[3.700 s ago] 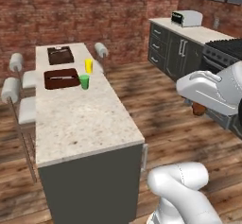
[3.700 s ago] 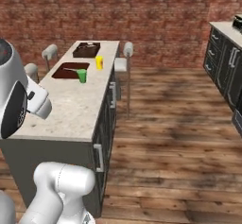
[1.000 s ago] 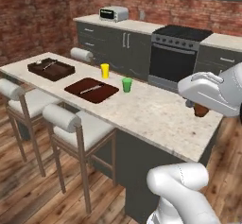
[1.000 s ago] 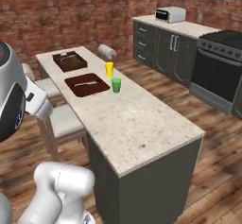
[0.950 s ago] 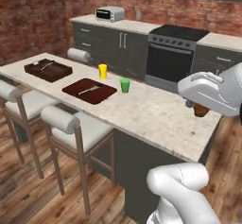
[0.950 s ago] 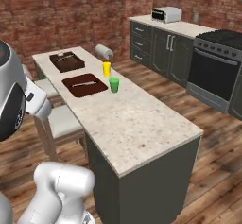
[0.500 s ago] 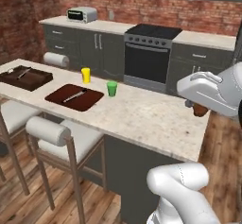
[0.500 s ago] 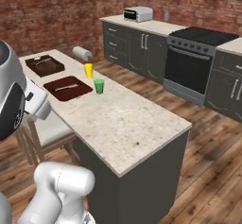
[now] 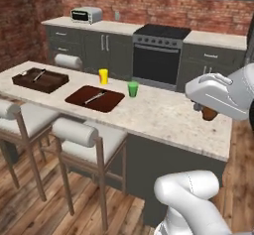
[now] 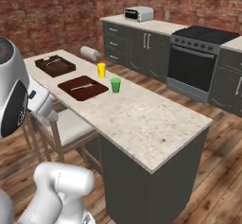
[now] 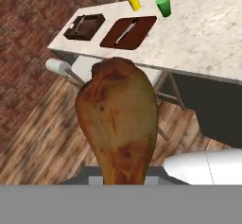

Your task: Gather the squash and carrot from the fridge and place them on a tray on the dining counter. Then gather the fish and chicken drumstick from the fridge and place them on the other tray.

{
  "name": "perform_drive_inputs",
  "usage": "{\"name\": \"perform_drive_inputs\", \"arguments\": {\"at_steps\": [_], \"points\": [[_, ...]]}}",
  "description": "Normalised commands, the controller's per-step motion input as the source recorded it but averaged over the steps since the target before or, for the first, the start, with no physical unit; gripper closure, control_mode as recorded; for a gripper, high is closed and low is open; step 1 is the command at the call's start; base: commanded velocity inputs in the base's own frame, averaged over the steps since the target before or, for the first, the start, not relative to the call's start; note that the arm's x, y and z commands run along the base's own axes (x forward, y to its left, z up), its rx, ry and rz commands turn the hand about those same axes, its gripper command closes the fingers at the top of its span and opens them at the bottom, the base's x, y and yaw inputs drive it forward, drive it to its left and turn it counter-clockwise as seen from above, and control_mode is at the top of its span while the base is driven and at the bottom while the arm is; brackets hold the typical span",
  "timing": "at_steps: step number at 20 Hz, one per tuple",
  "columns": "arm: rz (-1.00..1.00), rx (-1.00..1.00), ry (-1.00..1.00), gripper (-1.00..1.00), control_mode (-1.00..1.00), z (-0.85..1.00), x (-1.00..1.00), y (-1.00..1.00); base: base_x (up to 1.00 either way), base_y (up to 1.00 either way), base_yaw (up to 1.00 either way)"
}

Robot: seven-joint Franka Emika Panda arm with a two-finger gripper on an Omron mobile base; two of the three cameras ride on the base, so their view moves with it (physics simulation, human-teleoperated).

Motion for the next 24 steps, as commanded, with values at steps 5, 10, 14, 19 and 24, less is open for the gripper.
{"name": "perform_drive_inputs", "arguments": {"at_steps": [5,10,14,19,24], "points": [[0.00,0.00,0.00,1.00,1.00,0.00,0.00,0.00,-0.04,0.84,0.03],[0.00,0.00,0.00,1.00,1.00,0.00,0.00,0.00,0.55,0.49,-0.22],[0.00,0.00,0.00,1.00,1.00,0.00,0.00,0.00,0.33,0.49,-0.32],[0.00,0.00,0.00,1.00,1.00,0.00,0.00,0.00,0.26,0.60,-0.37],[0.00,0.00,0.00,1.00,1.00,0.00,0.00,0.00,0.28,0.72,-0.40]]}}
